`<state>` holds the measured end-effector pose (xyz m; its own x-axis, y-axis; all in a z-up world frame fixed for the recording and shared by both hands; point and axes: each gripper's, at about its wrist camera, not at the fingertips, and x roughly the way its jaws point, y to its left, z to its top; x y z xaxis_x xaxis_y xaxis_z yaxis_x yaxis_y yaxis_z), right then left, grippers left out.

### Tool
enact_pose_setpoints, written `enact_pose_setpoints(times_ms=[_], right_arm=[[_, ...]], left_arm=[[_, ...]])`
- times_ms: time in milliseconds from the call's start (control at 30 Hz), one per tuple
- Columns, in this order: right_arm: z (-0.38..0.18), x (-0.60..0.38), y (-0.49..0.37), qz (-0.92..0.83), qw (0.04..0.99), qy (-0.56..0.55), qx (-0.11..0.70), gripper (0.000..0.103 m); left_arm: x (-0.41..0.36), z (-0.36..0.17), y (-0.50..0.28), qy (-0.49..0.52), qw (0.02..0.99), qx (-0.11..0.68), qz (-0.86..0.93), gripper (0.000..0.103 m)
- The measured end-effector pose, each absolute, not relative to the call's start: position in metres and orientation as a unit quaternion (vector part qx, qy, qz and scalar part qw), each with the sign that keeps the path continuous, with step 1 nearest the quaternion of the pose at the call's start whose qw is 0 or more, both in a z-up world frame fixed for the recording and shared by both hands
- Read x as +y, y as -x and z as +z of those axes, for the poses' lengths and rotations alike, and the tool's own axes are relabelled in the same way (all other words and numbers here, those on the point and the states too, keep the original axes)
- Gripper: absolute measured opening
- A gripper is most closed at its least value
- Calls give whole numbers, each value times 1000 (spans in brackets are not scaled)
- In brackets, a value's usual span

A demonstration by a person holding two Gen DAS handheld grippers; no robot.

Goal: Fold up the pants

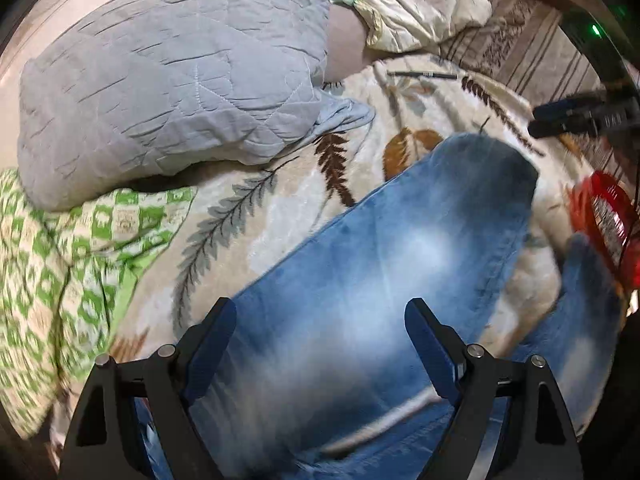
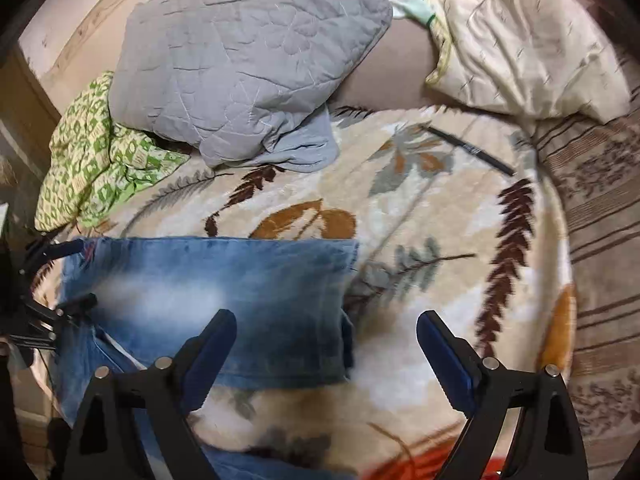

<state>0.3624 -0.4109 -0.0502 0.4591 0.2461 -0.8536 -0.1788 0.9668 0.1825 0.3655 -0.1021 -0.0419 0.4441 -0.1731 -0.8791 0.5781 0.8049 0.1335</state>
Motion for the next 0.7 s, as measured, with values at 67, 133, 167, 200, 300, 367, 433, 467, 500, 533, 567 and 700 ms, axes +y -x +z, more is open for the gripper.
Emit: enact_pose_setpoints(times_ms=[67, 133, 167, 200, 300, 367, 433, 467, 500, 533, 567, 700], right_arm=[[-58, -408, -376, 125, 847, -42, 515, 92], [-68, -404, -394, 119, 839, -38, 530, 86], [-73, -403, -402, 116, 835, -37, 537, 85], [-79, -403, -411, 111, 829, -38, 546, 83], [-102, -406, -435, 104, 811, -47, 574, 77], [-115, -408, -447, 104, 801, -55, 588, 76], [-125, -408, -457, 116, 794, -68, 593, 72], [-128, -407, -460, 123, 792, -72, 593, 72], [-131, -406, -463, 131, 791, -73, 594, 69], [-133, -403, -466, 137, 789, -68, 595, 63], [-133, -400, -468, 139, 789, -61, 595, 57], [-133, -392, -469, 156, 791, -35, 590, 35]], left_arm=[[-106, -52, -379, -225, 817, 476, -235, 86], [-111, -63, -394, -236, 812, 477, -242, 86], [-114, -70, -404, -238, 809, 478, -246, 86], [-116, -76, -411, -239, 807, 480, -247, 86], [-121, -93, -432, -222, 802, 493, -254, 86], [-128, -104, -443, -221, 796, 499, -261, 86], [-136, -113, -452, -226, 787, 507, -269, 86], [-140, -117, -455, -230, 781, 513, -272, 86], [-143, -121, -457, -233, 775, 519, -276, 86], [-147, -126, -460, -237, 767, 527, -281, 86], [-150, -131, -461, -243, 760, 533, -281, 86], [-157, -134, -461, -228, 744, 548, -307, 53]])
